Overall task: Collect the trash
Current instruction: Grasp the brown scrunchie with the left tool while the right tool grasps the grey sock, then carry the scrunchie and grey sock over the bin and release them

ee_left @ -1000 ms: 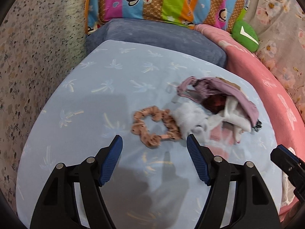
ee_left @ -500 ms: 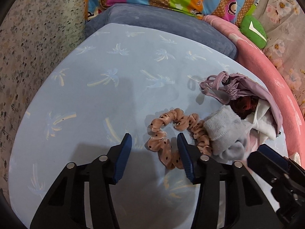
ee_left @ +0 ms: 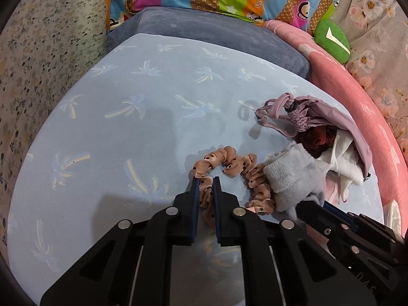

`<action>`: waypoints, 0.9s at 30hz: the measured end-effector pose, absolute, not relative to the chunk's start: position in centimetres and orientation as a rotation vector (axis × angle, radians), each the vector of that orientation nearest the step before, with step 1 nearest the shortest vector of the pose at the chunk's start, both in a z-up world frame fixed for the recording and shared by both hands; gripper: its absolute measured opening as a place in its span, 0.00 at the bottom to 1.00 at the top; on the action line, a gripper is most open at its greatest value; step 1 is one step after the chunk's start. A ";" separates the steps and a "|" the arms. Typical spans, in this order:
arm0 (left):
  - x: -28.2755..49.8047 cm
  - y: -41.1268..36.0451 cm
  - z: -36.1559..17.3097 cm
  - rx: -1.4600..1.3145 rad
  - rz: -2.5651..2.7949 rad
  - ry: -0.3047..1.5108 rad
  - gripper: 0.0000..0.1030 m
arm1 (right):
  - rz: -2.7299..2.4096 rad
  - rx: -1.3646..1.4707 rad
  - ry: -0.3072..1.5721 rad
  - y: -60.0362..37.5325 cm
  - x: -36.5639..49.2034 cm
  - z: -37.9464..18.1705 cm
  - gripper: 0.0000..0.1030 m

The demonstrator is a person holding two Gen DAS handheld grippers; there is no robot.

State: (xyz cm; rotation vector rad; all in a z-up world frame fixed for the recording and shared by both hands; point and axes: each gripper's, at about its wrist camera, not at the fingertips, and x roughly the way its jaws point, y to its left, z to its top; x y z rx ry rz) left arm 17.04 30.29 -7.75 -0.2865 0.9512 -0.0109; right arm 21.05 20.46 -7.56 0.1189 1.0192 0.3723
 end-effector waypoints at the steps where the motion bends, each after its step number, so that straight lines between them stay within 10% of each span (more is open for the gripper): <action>1: 16.9 30.2 -7.5 -0.285 -0.011 0.946 0.09 | 0.369 0.118 1.009 20.3 20.9 -7.2 0.11; 27: 11.5 15.5 3.3 -0.126 -0.261 0.751 0.09 | 0.193 0.272 0.754 3.6 11.7 3.9 0.10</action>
